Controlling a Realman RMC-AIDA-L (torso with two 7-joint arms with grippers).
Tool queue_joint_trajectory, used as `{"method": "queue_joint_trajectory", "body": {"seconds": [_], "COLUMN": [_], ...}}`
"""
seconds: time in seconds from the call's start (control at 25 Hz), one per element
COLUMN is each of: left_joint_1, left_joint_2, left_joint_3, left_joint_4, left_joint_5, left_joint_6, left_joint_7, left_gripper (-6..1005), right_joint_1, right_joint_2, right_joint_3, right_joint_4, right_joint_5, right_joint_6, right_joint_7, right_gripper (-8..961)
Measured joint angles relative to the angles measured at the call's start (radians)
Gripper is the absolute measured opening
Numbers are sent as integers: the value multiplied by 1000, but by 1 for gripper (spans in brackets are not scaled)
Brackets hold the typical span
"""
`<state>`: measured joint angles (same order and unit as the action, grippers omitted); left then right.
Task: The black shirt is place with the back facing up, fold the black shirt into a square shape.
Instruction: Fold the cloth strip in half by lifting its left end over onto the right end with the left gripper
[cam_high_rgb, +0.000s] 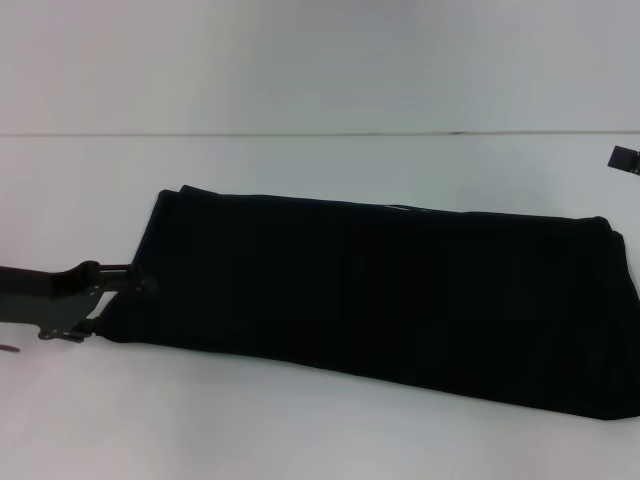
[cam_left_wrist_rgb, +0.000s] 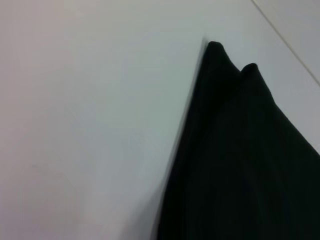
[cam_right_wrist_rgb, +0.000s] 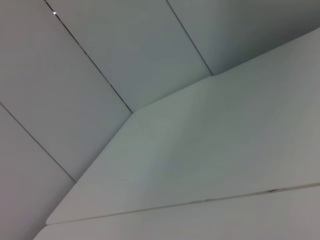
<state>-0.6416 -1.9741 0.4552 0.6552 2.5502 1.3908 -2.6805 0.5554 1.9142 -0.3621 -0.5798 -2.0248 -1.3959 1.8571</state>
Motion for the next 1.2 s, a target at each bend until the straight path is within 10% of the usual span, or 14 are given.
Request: {"method": "queue_joint_trajectory", "body": {"seconds": [0.84, 1.2], "left_joint_1": [1, -1], "left_joint_2": [0, 0], "left_joint_3": [-3, 3], "left_joint_4": [1, -5], "left_joint_5": [26, 44], "left_joint_6": [-25, -40], "left_joint_7": [79, 88], "left_gripper": [772, 421], "right_joint_1": [0, 0], "right_joint_2": [0, 4], "right_joint_3": [0, 0], "right_joint_4": [0, 0], "right_joint_5": [0, 0], "right_joint_6": [-6, -6], "right_joint_7": [-2, -3], "right_gripper": [908, 909]}}
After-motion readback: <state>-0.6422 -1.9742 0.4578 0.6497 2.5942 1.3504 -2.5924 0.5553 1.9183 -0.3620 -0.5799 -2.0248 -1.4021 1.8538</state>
